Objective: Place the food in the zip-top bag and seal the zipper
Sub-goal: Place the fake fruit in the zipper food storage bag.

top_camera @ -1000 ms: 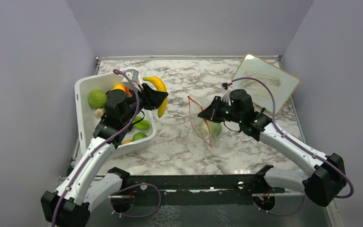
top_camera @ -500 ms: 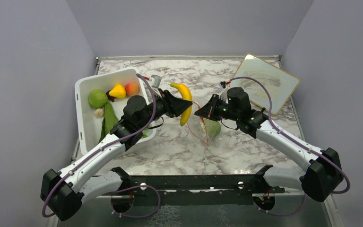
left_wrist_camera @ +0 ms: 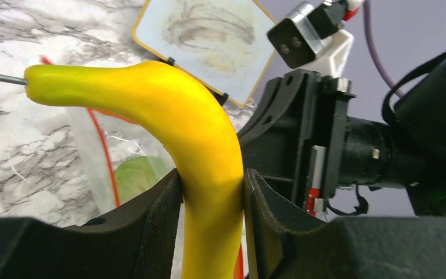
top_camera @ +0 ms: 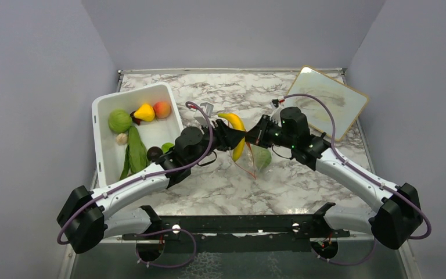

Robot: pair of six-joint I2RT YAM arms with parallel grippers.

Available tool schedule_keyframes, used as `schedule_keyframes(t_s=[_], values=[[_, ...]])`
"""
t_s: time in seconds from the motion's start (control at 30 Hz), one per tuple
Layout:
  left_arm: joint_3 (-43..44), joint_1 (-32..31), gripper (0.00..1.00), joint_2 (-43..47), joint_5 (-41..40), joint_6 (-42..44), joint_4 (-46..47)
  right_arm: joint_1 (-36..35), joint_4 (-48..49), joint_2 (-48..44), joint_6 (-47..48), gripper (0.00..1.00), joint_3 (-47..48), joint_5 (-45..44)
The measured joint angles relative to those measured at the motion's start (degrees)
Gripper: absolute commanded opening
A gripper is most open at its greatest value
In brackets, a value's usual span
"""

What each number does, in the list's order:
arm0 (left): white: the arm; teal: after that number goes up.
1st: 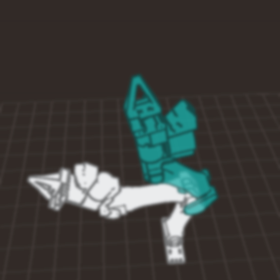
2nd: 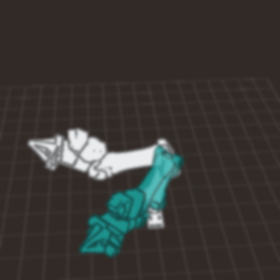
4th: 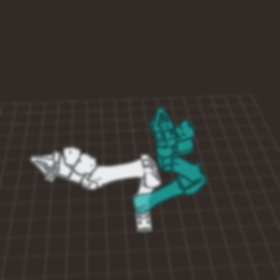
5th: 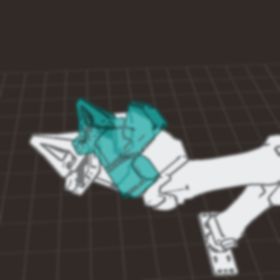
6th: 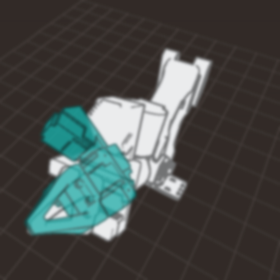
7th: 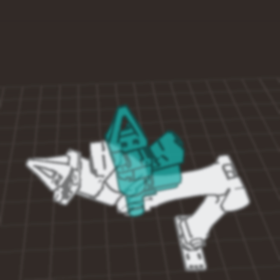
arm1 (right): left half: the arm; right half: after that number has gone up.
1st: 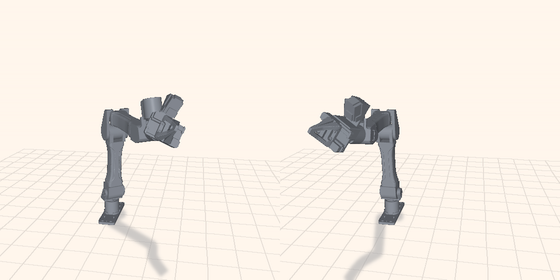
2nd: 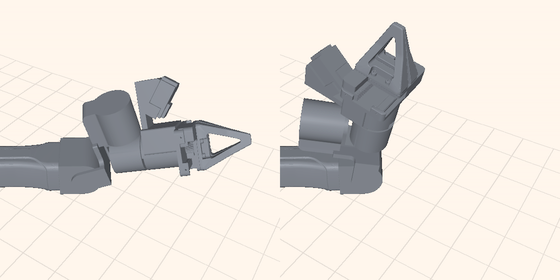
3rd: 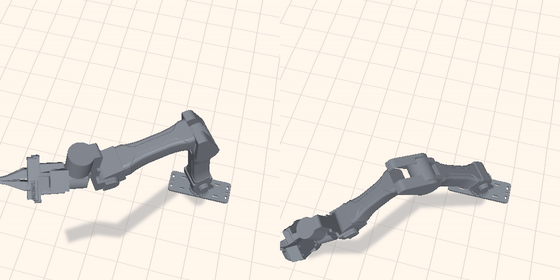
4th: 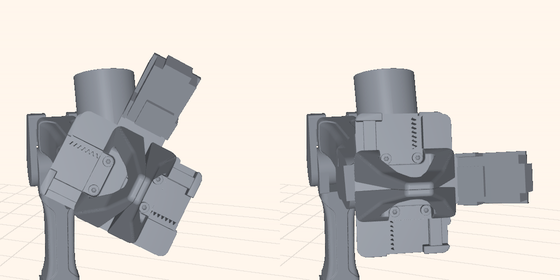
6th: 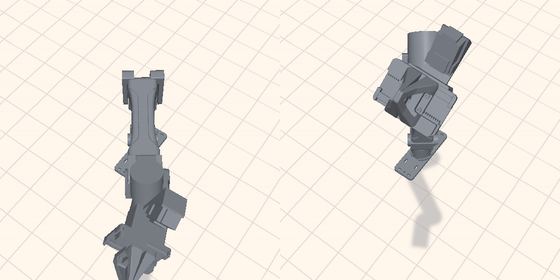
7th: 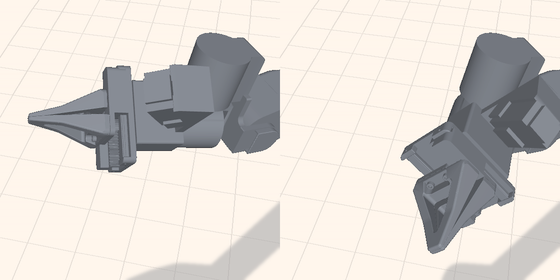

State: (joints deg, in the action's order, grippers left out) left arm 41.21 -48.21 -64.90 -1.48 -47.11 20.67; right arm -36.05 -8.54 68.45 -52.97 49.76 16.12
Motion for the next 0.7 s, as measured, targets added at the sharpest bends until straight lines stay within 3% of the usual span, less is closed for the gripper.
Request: schedule_keyframes(t_s=[0.3, 0.7], values=[[-2.6, -1.2, 0.15, -0.3, -8.3, 0.7, 0.4, 0.0, -0.6, -2.2, 0.0, 0.01, -0.2, -2.9], [-2.9, -2.1, 0.17, -3.1, -11.8, 2.0, -2.4, 0.0, 1.0, -3.5, -0.5, 0.01, -0.4, -3.2]])
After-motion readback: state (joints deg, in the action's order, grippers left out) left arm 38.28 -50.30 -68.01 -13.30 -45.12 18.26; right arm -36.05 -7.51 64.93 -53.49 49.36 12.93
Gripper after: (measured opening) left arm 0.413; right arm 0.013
